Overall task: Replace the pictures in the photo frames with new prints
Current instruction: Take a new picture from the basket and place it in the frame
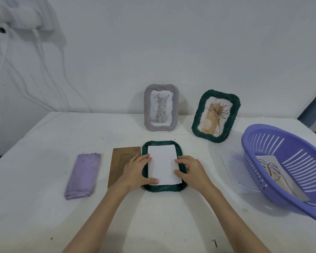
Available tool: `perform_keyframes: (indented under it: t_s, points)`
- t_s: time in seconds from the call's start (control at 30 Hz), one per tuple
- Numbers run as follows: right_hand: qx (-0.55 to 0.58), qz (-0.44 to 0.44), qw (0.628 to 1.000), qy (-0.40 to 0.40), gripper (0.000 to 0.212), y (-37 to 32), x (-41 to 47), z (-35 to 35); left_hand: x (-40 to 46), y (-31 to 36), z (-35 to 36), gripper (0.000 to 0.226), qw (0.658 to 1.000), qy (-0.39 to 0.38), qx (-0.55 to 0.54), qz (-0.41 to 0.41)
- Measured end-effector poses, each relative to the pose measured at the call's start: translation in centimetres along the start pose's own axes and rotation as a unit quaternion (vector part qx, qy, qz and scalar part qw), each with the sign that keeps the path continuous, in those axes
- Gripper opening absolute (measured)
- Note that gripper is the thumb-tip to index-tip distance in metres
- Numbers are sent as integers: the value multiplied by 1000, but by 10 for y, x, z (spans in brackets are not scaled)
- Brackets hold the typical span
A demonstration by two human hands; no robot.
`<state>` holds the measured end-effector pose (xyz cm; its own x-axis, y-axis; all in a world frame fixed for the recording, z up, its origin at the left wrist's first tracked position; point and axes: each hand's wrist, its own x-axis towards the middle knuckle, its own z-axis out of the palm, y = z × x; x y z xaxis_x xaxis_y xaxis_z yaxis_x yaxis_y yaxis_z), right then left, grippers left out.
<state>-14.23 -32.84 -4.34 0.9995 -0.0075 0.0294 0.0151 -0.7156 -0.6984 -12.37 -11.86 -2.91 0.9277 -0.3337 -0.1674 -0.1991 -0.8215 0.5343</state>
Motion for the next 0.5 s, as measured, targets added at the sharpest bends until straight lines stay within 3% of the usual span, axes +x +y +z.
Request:
perform_keyframes:
  t_s: [0.23, 0.27, 0.33, 0.4, 0.5]
  points:
    - [-1, -4, 1000, 3, 40, -2, -1, -2, 1, -3, 0, 87, 999, 18, -25, 10]
    - [0, -10, 1000, 18, 40, -2, -2, -3, 0, -6, 0, 85, 997, 44, -56, 15]
    - [-3, -10, 998, 59, 39, -3, -3, -7, -2, -15, 0, 81, 982, 165, -95, 4]
    - [-10, 6, 997, 79, 39, -1, -3, -9, -8, -25, 1, 75, 950, 288, -84, -83]
    - [-11, 17, 998, 61, 36, 1, -5, -6, -14, -37, 6, 84, 933, 304, -77, -175]
